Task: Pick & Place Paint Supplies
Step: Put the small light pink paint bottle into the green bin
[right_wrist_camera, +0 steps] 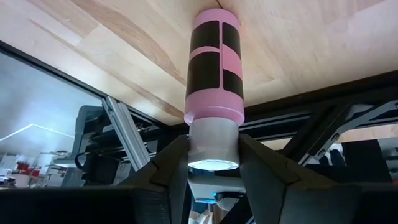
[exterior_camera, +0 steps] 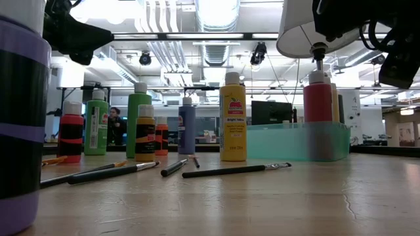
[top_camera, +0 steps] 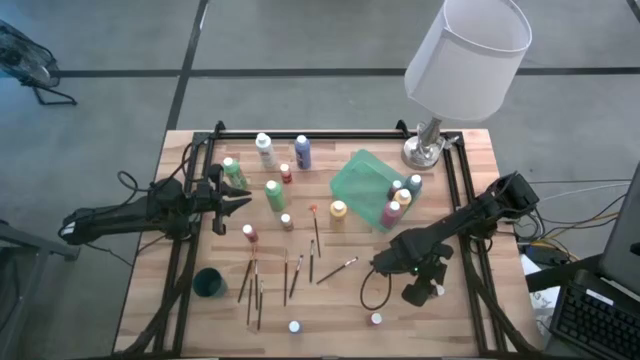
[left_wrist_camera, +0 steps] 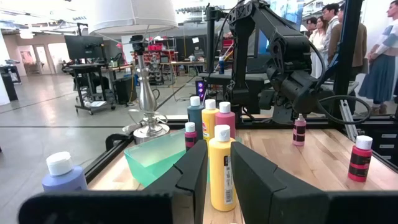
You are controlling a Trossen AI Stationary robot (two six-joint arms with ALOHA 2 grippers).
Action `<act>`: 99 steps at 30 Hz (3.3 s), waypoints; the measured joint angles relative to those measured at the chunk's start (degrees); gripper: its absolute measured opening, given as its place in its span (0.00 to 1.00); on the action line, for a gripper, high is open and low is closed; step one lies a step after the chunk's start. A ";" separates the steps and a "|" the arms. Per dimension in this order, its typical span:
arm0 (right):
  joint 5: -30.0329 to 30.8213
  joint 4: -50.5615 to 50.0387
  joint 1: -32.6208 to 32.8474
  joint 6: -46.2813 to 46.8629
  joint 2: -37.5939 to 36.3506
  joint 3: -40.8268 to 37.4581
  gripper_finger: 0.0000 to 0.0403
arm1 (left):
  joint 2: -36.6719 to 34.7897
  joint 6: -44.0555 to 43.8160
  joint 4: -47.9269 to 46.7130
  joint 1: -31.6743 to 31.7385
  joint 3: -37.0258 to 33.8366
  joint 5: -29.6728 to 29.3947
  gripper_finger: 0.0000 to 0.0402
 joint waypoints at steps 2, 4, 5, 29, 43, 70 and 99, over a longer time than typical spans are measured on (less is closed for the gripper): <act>-0.17 0.12 0.01 -0.06 0.00 -0.05 0.32 | 0.00 0.00 0.00 0.02 0.00 0.00 0.19; -0.55 0.27 0.02 -0.15 0.00 -0.07 0.33 | 0.00 -0.01 0.00 0.02 0.00 0.00 0.19; -0.78 0.38 0.02 -0.16 0.00 -0.07 0.32 | 0.01 0.00 0.00 0.02 0.00 0.00 0.19; 14.15 -0.80 -4.01 -1.34 -0.04 18.29 0.26 | 0.01 -0.01 0.00 0.01 0.00 0.00 0.19; 31.70 -12.28 -12.92 -8.47 -0.11 40.09 0.26 | 0.00 -0.02 0.00 0.02 0.00 0.00 0.19; 37.21 -17.37 -42.77 -34.36 5.03 55.34 0.26 | 0.02 -0.02 -0.02 0.02 0.00 0.00 0.19; 33.85 -17.53 -46.23 -40.28 12.02 43.42 0.26 | 0.00 -0.02 -0.17 0.00 0.02 0.00 0.19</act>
